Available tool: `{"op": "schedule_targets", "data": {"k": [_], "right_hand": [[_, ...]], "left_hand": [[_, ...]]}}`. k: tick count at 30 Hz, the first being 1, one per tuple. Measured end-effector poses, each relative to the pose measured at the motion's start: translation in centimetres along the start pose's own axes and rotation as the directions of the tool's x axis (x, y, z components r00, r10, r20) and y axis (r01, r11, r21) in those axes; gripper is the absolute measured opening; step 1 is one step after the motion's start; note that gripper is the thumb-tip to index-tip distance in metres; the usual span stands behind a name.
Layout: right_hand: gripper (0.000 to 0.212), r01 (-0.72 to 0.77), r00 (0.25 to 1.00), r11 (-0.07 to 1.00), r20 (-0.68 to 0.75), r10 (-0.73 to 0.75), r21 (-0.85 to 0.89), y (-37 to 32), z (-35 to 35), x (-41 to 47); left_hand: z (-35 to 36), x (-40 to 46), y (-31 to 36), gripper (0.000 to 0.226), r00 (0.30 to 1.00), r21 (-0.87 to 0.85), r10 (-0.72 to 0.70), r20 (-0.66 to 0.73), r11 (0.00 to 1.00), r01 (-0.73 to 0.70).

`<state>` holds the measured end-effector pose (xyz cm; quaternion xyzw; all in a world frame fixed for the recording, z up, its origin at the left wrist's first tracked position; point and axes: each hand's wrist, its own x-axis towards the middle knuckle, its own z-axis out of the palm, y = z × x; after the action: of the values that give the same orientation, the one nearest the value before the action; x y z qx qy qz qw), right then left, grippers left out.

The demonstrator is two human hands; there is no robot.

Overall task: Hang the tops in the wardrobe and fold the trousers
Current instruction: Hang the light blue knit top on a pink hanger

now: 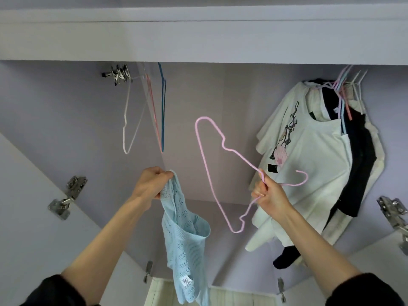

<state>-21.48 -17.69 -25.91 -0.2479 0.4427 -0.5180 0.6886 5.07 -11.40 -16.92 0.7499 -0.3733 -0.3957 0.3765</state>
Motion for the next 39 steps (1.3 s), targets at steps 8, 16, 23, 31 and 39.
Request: {"op": "schedule_targets", "data": {"k": [8,16,23,31,39], "right_hand": [[0.063,-0.075,0.962,0.980,0.272,0.022,0.185,0.4,3.7,-1.4],[0.073,-0.125,0.942,0.988,0.323,0.091,0.087,3.0,6.3,-1.5],[0.036,0.056,0.986,0.888,0.164,0.022,-0.457,4.2,3.8,-0.6],[0.053,0.311,0.949,0.563,0.222,-0.223,-0.766,1.0,7.4,-2.1],[0.059,0.415,0.901,0.285,0.348,-0.257,-0.864,0.2,10.9,-4.6]], "left_hand": [[0.1,-1.9,1.6,0.023,0.992,0.047,0.073,0.106,0.996,-0.078],[-2.0,-3.6,4.1,0.011,0.954,-0.205,0.181,0.239,0.970,-0.132],[-7.0,-2.6,4.2,0.018,0.984,-0.109,0.164,-0.066,0.979,-0.170],[-6.3,-1.3,0.3,0.029,0.937,0.453,0.305,-0.168,0.869,-0.202],[-3.0,-2.5,0.0,0.025,0.942,0.495,0.326,-0.073,0.832,-0.249]]}}
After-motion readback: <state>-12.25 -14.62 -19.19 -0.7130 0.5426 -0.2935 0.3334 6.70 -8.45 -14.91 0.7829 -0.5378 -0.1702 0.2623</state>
